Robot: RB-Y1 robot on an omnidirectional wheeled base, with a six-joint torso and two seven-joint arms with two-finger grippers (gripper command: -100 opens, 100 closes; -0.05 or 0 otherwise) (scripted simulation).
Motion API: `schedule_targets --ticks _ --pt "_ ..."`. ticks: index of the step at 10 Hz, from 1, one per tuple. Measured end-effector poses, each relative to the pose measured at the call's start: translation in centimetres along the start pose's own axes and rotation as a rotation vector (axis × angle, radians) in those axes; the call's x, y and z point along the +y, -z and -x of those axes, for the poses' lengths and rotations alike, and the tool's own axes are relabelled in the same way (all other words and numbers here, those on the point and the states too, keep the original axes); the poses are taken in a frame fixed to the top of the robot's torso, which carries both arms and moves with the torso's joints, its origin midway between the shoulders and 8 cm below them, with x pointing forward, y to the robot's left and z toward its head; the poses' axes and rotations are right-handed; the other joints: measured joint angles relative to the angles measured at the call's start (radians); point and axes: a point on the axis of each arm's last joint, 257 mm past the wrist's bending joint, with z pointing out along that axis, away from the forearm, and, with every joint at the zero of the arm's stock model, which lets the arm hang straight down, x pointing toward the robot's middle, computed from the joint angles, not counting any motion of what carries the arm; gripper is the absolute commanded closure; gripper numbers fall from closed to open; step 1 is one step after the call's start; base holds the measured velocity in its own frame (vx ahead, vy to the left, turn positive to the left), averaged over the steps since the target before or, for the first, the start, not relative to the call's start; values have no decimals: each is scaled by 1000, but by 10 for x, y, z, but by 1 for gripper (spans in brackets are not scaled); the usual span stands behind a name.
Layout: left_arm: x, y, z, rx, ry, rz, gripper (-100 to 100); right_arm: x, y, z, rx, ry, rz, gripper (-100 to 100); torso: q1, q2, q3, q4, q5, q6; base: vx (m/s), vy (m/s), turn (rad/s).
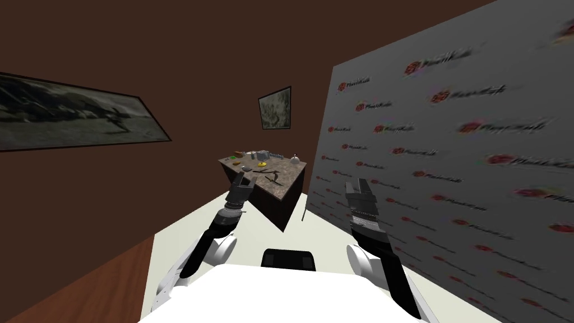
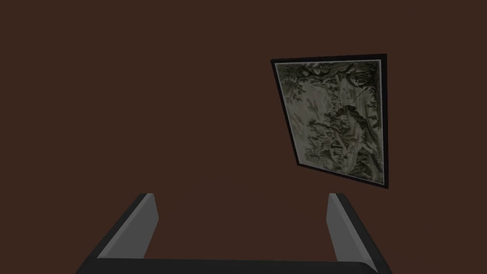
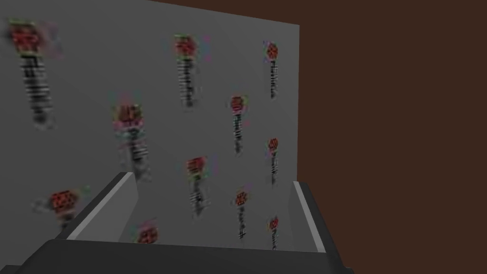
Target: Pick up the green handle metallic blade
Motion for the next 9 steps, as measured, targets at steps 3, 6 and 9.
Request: schedule_targets --ticks 3,6,9 --pt "24 13 -8 45 96 79 -100 0 0 0 0 0 0 0 -1 1 0 0 0 0 -78 -2 -98" --pt "49 24 -12 80 172 165 -100 0 0 0 0 0 0 0 0 -1 0 0 0 0 -74 3 -119" --pt "81 49 -14 107 257 280 -100 0 0 0 0 0 0 0 0 -1 -1 0 0 0 -56 2 -111"
